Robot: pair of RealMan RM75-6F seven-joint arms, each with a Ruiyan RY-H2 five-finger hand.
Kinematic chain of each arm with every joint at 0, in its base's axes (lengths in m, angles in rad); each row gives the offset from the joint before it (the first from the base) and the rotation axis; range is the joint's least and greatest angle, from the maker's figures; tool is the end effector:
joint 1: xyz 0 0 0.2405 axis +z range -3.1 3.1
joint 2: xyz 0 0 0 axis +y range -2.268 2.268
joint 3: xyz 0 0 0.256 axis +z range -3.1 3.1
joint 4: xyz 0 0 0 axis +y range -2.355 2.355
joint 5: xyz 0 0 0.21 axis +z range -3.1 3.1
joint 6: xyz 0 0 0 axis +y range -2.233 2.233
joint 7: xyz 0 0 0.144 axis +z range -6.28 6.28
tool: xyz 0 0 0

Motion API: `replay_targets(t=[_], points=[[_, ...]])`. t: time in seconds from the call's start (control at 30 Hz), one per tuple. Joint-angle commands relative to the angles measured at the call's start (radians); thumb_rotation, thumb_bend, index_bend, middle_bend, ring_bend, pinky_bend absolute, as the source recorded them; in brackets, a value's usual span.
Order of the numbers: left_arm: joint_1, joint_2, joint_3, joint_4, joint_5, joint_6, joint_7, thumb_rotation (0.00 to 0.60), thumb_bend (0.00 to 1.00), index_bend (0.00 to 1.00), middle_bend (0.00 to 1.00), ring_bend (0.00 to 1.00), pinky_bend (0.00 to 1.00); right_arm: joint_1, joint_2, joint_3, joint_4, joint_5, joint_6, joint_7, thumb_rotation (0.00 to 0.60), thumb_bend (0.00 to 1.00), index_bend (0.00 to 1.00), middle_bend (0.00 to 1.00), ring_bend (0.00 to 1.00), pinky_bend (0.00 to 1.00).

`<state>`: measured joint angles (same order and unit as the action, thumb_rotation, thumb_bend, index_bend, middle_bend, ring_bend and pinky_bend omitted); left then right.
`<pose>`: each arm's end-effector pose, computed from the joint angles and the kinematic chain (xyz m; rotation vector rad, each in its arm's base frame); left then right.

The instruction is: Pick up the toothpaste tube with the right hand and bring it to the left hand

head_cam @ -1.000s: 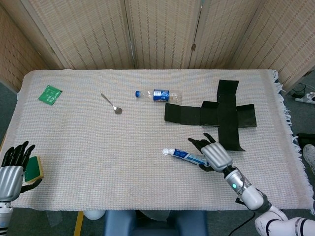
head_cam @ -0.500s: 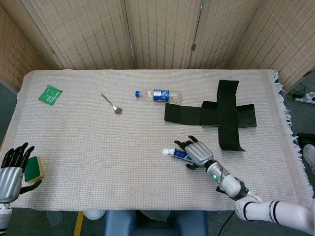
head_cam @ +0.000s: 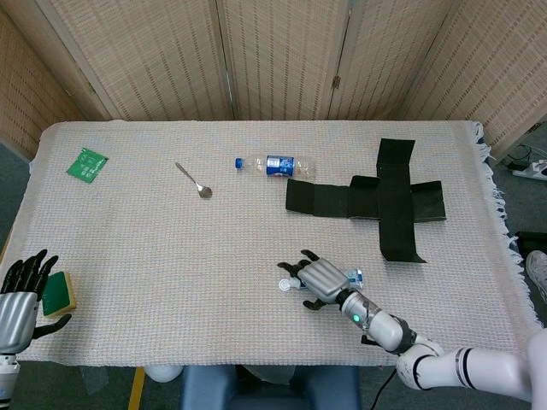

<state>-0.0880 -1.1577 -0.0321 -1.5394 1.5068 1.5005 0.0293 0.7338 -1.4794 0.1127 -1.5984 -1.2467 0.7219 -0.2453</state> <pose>-0.3210 0.1792 0.1528 -1.4086 -0.8512 -0.8636 -0.1420 -0.2970 -0.0395 2.2069 -1.0652 0.8267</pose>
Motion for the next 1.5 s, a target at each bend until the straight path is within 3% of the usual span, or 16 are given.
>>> replay_targets(t=[0.03,0.17,0.37,0.97,1.5], points=[[0.0,0.001,0.0,0.0,0.001,-0.002,-0.003,0.6,0.17,0.06,0.0,0.01,0.0,-0.031,0.002,-0.013,0.032,-0.032,0.088,-0.01,0.6,0.35,0.14,0.29,0.25,0.06],[-0.001,0.002,0.0,-0.001,0.001,-0.003,-0.004,0.6,0.17,0.06,0.0,0.01,0.0,-0.063,0.003,-0.023,0.047,-0.018,0.16,-0.06,0.6,0.35,0.14,0.23,0.26,0.13],[-0.005,0.005,-0.001,-0.013,0.006,-0.006,-0.001,0.6,0.17,0.06,0.0,0.01,0.0,-0.1,-0.005,-0.042,0.046,0.019,0.208,-0.095,0.6,0.35,0.14,0.24,0.28,0.19],[0.006,0.011,0.007,-0.022,0.009,0.001,-0.005,0.6,0.17,0.06,0.0,0.01,0.0,-0.108,-0.087,-0.07,0.139,-0.01,0.219,-0.109,0.6,0.35,0.36,0.36,0.36,0.19],[0.006,0.008,0.007,-0.015,0.016,0.003,-0.011,0.6,0.17,0.07,0.0,0.01,0.0,-0.112,-0.104,-0.056,0.173,0.002,0.211,-0.079,0.6,0.35,0.42,0.41,0.41,0.21]])
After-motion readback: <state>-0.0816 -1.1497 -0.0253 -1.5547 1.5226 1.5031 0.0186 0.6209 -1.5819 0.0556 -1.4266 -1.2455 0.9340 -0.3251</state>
